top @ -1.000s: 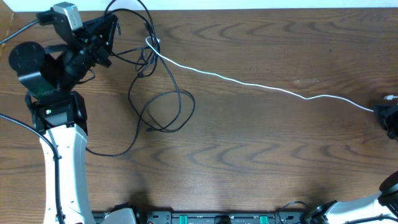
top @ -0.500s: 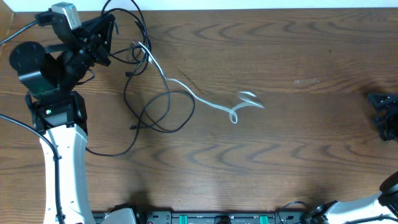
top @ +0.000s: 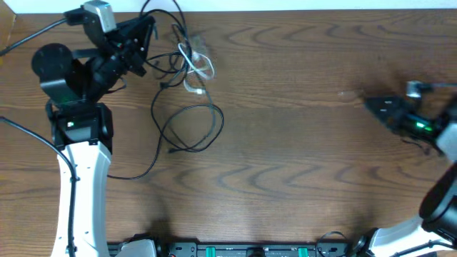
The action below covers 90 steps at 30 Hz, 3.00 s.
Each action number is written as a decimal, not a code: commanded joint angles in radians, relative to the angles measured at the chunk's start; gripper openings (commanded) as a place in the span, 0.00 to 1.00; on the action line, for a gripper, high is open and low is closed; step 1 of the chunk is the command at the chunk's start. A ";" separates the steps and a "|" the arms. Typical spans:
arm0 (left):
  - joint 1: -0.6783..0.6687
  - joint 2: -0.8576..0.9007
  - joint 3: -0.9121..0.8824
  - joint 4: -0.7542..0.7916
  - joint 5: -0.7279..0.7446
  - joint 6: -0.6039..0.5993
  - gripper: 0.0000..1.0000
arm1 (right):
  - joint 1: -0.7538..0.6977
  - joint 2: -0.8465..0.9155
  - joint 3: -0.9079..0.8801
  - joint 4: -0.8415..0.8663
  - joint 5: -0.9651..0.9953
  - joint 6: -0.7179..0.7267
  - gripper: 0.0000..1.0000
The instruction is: Untangle cables
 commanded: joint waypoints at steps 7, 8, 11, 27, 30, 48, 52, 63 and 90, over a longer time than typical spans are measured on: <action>-0.117 -0.006 0.010 0.088 0.014 0.004 0.08 | 0.352 -0.014 0.004 0.125 0.144 0.182 0.99; -0.129 -0.006 0.010 0.100 0.013 0.001 0.07 | 0.379 -0.014 0.004 0.146 0.145 0.238 0.99; -0.170 -0.006 0.010 0.158 0.014 0.001 0.07 | 0.486 -0.014 0.004 0.257 0.120 0.377 0.99; -0.200 -0.007 0.010 0.302 0.018 -0.160 0.08 | 0.818 -0.014 0.004 0.608 0.186 0.069 0.99; -0.205 -0.007 0.010 0.302 0.018 -0.160 0.07 | 0.855 -0.014 0.004 0.676 0.186 0.069 0.99; -0.213 -0.007 0.010 0.301 0.021 -0.159 0.07 | 0.954 -0.014 0.004 0.982 0.364 0.132 0.01; -0.208 -0.006 0.010 0.290 0.020 -0.102 0.07 | 0.929 -0.014 0.004 0.957 0.369 0.149 0.01; -0.064 -0.006 0.010 0.237 0.005 -0.040 0.08 | 0.710 -0.014 0.004 0.757 0.365 0.183 0.01; -0.005 -0.006 0.010 0.200 0.021 -0.043 0.08 | 0.069 -0.047 0.004 0.548 0.378 0.168 0.01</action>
